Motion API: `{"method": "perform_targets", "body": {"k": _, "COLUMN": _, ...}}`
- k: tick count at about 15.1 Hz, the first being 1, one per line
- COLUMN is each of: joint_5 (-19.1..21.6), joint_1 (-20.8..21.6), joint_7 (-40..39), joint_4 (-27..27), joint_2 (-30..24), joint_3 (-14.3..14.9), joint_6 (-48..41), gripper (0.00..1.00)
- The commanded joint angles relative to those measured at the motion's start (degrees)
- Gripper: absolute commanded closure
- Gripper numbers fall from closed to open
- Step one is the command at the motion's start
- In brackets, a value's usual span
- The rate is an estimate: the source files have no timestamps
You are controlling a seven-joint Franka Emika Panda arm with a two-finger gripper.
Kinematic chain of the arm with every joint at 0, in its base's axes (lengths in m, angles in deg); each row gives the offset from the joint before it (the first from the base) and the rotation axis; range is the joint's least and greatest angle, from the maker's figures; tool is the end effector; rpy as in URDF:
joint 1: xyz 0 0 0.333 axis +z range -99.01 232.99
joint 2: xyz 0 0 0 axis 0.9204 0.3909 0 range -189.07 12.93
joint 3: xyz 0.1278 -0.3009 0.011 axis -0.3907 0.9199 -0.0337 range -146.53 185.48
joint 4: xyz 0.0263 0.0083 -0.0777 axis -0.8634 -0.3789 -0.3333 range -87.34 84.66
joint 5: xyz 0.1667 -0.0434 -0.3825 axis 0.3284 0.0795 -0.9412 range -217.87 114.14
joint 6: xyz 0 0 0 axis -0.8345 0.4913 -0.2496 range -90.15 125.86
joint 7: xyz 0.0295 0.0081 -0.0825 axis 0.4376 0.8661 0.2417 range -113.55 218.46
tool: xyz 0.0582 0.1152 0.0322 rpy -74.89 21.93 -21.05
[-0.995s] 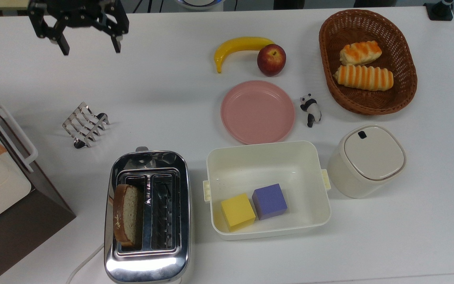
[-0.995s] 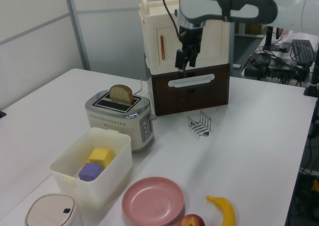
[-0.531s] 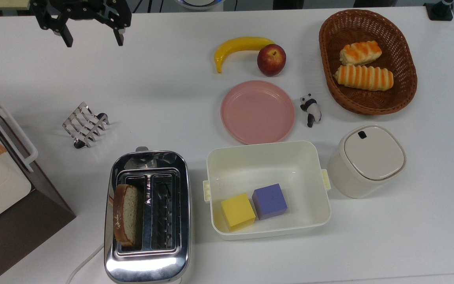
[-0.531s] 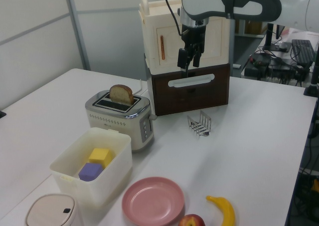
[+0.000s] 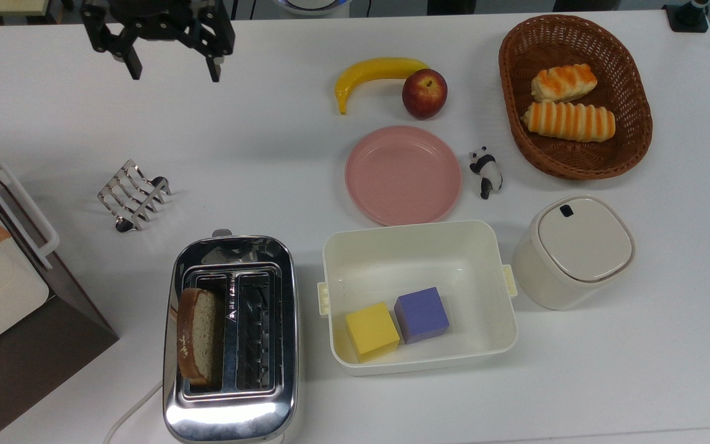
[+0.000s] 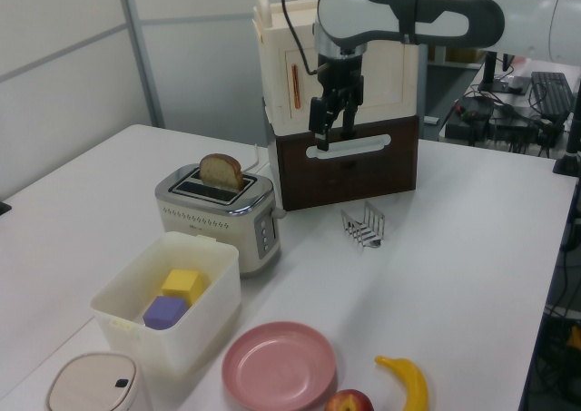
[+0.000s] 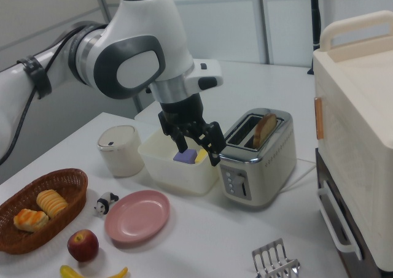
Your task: Put the bread in the toaster
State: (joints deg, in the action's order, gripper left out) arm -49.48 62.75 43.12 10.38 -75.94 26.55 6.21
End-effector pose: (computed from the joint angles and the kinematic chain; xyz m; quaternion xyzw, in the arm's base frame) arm 0.6498 -0.1160 0.5911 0.9989 -0.0163 0.0447 0.0000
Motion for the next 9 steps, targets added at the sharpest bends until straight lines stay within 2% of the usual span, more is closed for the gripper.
{"method": "perform_targets", "body": {"k": 1, "joint_5": -1.0, "joint_1": 3.5, "joint_7": 3.6, "joint_4": -1.2, "joint_2": -0.2, "joint_3": 2.6, "joint_6": 0.2, "gripper": 0.0}}
{"method": "perform_targets", "body": {"k": 4, "joint_5": -1.2, "joint_1": 4.9, "joint_7": 4.1, "joint_4": -1.2, "joint_2": 0.3, "joint_3": 2.8, "joint_6": 0.1, "gripper": 0.0}}
{"method": "perform_targets", "body": {"k": 9, "joint_5": -2.3, "joint_1": 4.9, "joint_7": 3.9, "joint_4": -1.1, "joint_2": 0.3, "joint_3": 2.8, "joint_6": -0.1, "gripper": 0.0}}
